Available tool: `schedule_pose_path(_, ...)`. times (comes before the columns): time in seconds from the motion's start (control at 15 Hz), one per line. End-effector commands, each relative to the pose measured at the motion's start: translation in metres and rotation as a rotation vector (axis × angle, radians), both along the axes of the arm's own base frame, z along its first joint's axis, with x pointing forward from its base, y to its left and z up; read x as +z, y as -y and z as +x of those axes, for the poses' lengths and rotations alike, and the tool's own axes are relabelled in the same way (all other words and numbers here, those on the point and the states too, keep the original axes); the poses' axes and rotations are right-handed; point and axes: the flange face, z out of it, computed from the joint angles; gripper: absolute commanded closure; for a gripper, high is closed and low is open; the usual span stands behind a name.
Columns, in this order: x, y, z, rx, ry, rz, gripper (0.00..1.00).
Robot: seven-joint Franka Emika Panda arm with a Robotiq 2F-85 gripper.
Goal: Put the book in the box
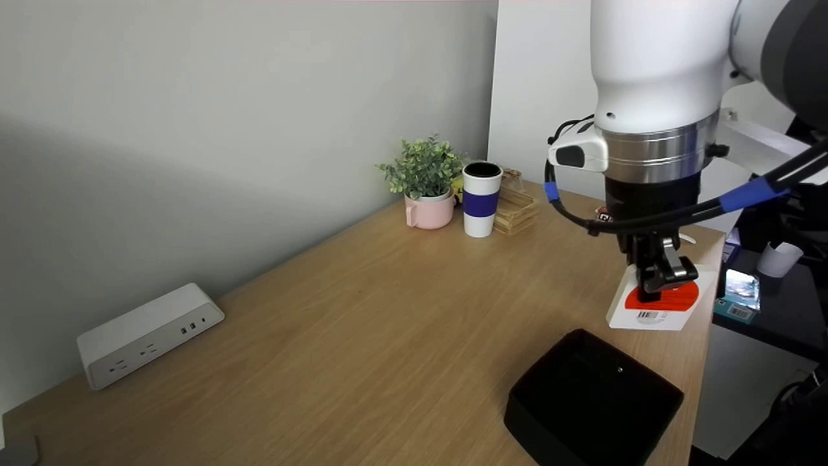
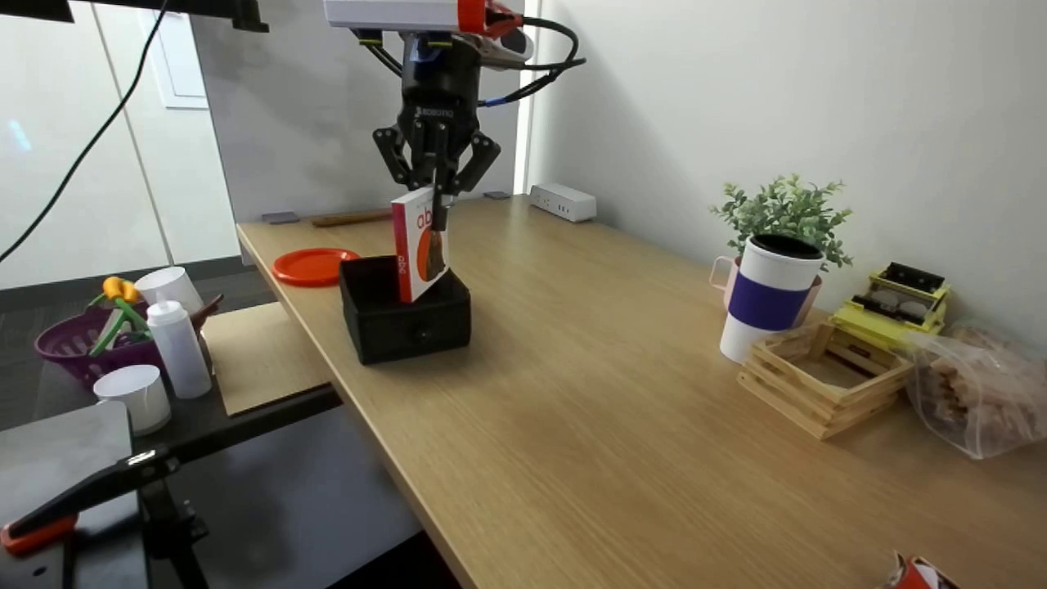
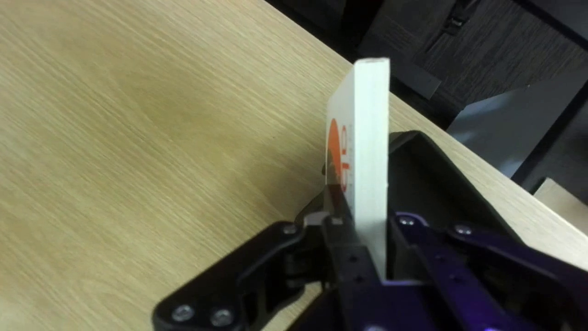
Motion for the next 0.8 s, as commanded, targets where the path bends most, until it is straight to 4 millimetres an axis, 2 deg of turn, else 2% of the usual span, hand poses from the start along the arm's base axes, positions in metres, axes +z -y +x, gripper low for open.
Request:
schedule_pose_path(0.0,0.003,-0.001,0.004,0.096,-0.050,0.024,0.96)
schedule_pose_path(0.47,0.006,-0.017,0.013,0.039,-0.053,0.193,0.96)
schedule_pose_path(0.73,-0.003,-0.024,0.019,-0.050,-0.060,0.288,0.96)
